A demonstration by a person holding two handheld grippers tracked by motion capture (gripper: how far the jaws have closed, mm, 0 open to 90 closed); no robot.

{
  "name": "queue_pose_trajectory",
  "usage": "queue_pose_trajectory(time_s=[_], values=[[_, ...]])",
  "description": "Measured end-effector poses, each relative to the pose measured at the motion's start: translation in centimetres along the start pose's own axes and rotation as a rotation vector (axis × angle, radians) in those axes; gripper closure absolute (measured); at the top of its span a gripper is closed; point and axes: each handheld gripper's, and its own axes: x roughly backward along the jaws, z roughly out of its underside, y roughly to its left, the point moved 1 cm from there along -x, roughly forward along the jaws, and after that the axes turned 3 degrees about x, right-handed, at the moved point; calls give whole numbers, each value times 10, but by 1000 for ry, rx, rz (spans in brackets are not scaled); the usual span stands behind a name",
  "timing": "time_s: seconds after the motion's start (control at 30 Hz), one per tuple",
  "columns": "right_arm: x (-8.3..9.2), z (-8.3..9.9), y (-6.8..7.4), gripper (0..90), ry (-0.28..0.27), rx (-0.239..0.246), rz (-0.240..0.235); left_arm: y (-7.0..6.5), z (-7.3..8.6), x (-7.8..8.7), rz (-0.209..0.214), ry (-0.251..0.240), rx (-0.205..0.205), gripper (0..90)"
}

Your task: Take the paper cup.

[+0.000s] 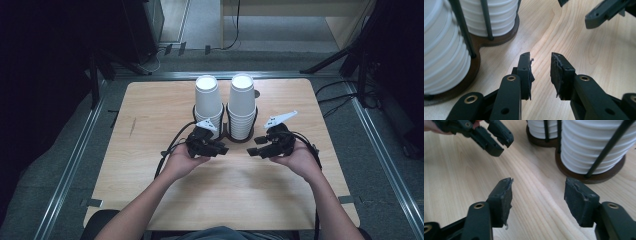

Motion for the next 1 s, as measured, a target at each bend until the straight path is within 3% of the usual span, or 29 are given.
queue_pose_trajectory(time_s=[0.4, 0.63, 0.93, 1.0], values=[[16, -14, -6, 359, -3, -3, 43, -8, -21, 6, -32, -48, 17, 834], [28, -27, -11, 338, 14, 11, 54, -10, -37, 7, -68, -55, 6, 860], [41, -46, -17, 329, 17, 25, 45, -8, -53, 4, -82, -51, 33, 885], [46, -55, -20, 326, 2, 38, 56, -11, -58, 3, -103, -54, 29, 891]])
